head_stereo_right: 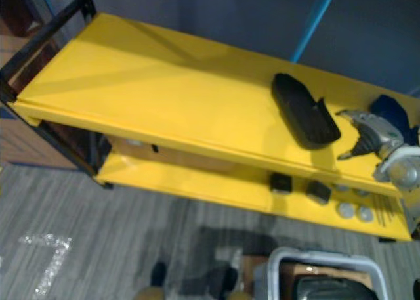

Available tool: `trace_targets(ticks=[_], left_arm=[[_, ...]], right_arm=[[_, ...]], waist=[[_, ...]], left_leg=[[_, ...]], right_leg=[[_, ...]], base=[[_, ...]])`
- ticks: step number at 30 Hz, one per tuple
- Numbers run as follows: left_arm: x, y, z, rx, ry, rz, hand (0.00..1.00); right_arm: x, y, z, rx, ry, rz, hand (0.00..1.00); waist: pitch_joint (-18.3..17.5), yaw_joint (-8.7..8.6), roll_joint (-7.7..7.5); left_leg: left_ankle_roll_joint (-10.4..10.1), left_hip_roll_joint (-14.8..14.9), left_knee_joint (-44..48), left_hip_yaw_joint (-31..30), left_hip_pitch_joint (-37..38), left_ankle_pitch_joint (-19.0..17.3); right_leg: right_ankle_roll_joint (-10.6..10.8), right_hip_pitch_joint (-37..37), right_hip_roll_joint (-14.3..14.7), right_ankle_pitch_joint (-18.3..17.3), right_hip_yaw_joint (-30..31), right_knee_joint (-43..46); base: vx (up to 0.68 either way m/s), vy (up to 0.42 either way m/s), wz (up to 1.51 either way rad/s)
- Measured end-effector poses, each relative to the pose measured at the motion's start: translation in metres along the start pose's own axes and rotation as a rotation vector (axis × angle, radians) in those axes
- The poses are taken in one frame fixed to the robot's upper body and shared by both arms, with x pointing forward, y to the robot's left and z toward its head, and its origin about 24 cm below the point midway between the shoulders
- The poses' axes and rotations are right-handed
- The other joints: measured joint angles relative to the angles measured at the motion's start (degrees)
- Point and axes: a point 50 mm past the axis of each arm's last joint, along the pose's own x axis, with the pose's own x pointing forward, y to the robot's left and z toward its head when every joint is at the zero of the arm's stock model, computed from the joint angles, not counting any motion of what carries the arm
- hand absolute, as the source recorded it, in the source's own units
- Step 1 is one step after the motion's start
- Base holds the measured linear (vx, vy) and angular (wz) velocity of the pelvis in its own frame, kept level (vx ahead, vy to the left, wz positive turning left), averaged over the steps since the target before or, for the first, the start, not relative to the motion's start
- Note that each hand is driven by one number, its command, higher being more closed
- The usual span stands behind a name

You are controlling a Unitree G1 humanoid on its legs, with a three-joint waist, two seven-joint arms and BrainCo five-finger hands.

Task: Walk over and take plastic housings, then place them on the shelf

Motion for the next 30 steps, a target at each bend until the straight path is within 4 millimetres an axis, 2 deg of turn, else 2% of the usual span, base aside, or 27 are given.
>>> trace_targets(ticks=[7, 10, 12, 17, 18, 22, 27, 30], left_arm=[[0.004, -0.006, 0.016, -0.010, -0.059, -0.017, 0.00], [0.005, -0.006, 0.021, -0.008, -0.074, -0.020, 0.00], [0.005, -0.007, 0.024, -0.007, -0.086, -0.025, 0.00], [0.005, -0.005, 0.033, -0.004, -0.122, -0.025, 0.00], [0.005, -0.004, 0.035, -0.006, -0.132, -0.018, 0.00], [0.006, -0.003, 0.045, 0.000, -0.173, -0.009, 0.00], [0.009, -0.005, 0.057, -0.026, -0.215, -0.016, 0.00], [0.009, -0.005, 0.056, -0.027, -0.214, -0.016, 0.00]], right_arm=[[0.007, -0.010, 0.002, 0.002, 0.012, -0.031, 0.00], [0.010, -0.008, 0.001, 0.001, 0.025, -0.015, 0.00], [0.012, -0.006, 0.001, -0.005, 0.029, 0.003, 0.00], [0.017, -0.015, 0.004, -0.008, 0.019, -0.019, 0.00], [0.017, -0.015, 0.005, -0.008, 0.019, -0.020, 1.00], [0.016, -0.019, 0.003, -0.031, 0.024, -0.014, 1.00], [0.015, -0.037, 0.002, -0.061, 0.023, -0.061, 1.00], [0.015, -0.038, 0.003, -0.062, 0.021, -0.080, 1.00]], waist=[[4.0, 0.64, 1.31], [4.9, 0.66, 1.66], [5.5, 0.60, 2.56], [7.2, 0.97, 5.01], [7.3, 1.17, 5.21], [7.7, 1.56, 5.85], [8.6, 1.68, 6.84], [8.8, 1.67, 7.12]], left_leg=[[0.0, -0.1, 0.0, -0.4, -0.2, 0.0], [0.0, -0.2, 0.0, -0.7, -1.4, 0.1], [0.1, 0.0, 0.0, -1.1, -1.9, 0.2], [0.1, 0.0, 0.0, -1.4, -2.1, 0.2], [0.1, 0.0, 0.0, -1.4, -2.2, 0.2], [0.2, 0.0, 0.0, -1.4, -2.4, 0.2], [0.5, -0.1, 0.0, -1.4, -3.0, 0.4], [0.5, -0.1, 0.0, -1.4, -3.0, 0.4]], right_leg=[[0.1, -0.2, -0.2, 0.1, -0.2, 0.3], [0.2, -1.3, -0.2, 0.1, -0.4, 0.4], [0.2, -2.0, -0.2, 0.1, -0.3, 1.4], [0.2, -2.5, -0.4, 0.1, -0.2, 2.8], [0.2, -2.8, -0.5, 0.1, -0.1, 3.1], [0.2, -3.1, -0.6, 0.1, -0.1, 3.6], [0.1, -4.0, -0.7, 0.1, 0.0, 4.3], [0.1, -4.0, -0.7, 0.1, 0.0, 4.3]], base=[[0.00, 0.002, 0.01], [0.01, 0.000, 0.02], [0.02, 0.011, 0.10], [0.01, 0.019, 0.05], [0.00, 0.000, 0.00], [0.00, 0.000, 0.00], [-0.02, 0.002, -0.01], [0.00, 0.000, 0.00]])
